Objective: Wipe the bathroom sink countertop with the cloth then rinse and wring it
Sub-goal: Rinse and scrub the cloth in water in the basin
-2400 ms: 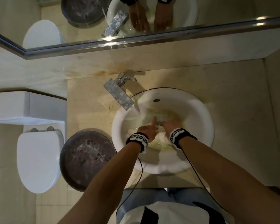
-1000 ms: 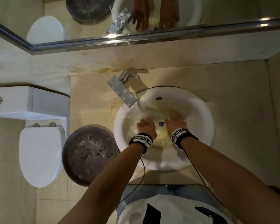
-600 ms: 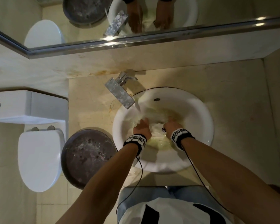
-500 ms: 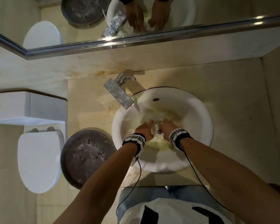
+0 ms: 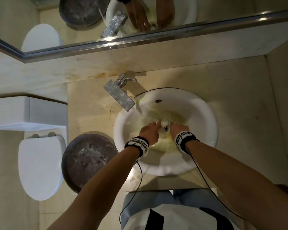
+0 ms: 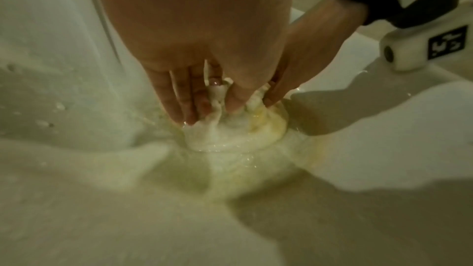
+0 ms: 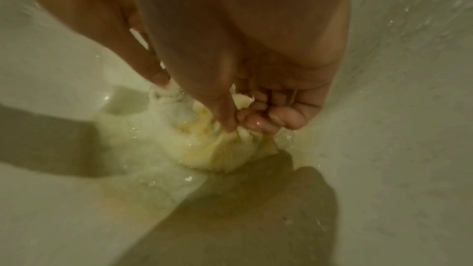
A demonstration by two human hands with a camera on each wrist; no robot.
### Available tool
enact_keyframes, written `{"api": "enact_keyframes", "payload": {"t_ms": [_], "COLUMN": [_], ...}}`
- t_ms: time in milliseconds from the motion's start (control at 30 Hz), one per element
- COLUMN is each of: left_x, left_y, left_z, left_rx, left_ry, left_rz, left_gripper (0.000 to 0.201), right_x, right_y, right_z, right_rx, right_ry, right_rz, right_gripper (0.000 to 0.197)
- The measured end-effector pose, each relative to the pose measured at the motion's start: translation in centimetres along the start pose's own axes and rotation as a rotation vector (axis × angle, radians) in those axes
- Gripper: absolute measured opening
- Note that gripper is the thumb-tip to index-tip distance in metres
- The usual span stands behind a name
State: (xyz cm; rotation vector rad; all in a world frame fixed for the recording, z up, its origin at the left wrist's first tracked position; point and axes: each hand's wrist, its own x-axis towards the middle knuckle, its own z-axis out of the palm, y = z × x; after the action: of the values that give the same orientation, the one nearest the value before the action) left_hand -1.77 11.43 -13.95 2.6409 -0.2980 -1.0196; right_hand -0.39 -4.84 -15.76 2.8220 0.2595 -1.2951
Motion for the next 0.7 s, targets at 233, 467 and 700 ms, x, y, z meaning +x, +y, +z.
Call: {"api": "enact_keyframes", "payload": {"t_ms": [233, 467, 700], "left_x": [1.3, 1.0, 0.9], "left_y": [-0.2, -0.1, 1.1], "left_z": [-0.2, 0.6, 0.0], "left_rx": [-0.143, 0.077, -0.058], "left_ry": [-0.021, -0.079, 0.03], "left_rz": [-0.234, -0.13, -0.384], "left_gripper": [0.06, 0.047, 0.032], "right_x": [0.0, 0.4, 1.0], "right_y": [-0.5, -0.1, 0.4], "right_z": [0.0, 0.7, 0.3], "right_rx": [0.091, 0.104, 0.228], "right_ry": [0.133, 0.045, 0.073], "right_rz": [-0.063, -0.118, 0.08], "right_gripper": [0.072, 0.047, 0.047]}}
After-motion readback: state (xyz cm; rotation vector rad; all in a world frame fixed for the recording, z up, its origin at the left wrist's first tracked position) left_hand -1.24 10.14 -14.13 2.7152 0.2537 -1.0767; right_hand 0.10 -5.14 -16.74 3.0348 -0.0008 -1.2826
